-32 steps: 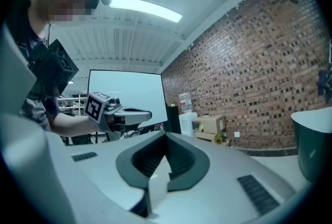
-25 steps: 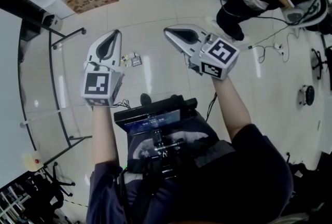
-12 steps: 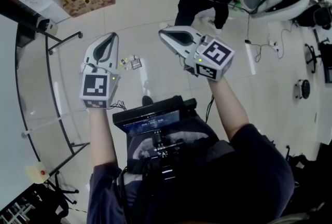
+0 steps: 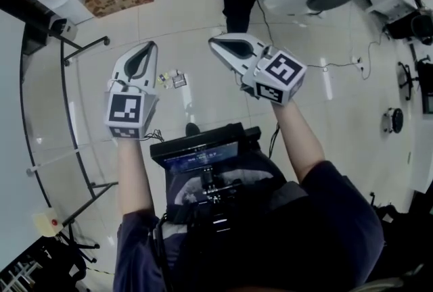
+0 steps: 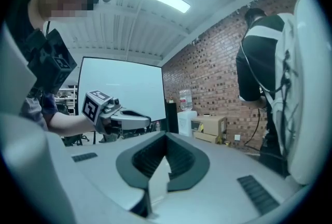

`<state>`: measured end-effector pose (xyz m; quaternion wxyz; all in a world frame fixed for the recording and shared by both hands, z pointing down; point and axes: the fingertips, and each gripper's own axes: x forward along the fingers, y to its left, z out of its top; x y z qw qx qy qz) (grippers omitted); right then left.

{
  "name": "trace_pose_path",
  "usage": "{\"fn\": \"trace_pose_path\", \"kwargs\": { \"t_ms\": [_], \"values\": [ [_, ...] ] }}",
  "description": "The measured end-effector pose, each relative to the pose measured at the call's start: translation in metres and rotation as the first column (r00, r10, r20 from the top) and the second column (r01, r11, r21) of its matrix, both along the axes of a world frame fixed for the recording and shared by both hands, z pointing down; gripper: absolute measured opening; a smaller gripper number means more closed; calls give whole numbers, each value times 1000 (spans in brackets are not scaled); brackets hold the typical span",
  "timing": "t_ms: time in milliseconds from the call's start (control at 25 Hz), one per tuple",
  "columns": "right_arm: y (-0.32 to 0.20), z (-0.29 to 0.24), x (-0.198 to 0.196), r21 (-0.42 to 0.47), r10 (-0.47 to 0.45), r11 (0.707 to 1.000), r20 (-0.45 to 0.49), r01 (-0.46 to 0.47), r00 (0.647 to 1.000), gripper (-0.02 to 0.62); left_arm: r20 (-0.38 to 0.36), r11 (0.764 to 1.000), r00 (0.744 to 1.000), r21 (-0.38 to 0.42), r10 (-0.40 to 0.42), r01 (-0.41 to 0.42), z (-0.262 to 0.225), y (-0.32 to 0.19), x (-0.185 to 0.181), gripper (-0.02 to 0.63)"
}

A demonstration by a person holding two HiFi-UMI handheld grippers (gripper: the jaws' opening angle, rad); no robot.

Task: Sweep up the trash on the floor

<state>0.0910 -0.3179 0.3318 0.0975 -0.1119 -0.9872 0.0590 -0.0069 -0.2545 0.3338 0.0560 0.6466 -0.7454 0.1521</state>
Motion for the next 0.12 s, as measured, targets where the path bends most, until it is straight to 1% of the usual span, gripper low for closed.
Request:
{"fn": "trace_pose_path", "kwargs": {
  "t_ms": [120],
  "values": [
    [-2, 1, -1, -5, 5, 1000, -1, -5, 1000, 9, 4, 1000, 1000, 2, 12, -12, -1, -5, 1, 3]
  ]
}}
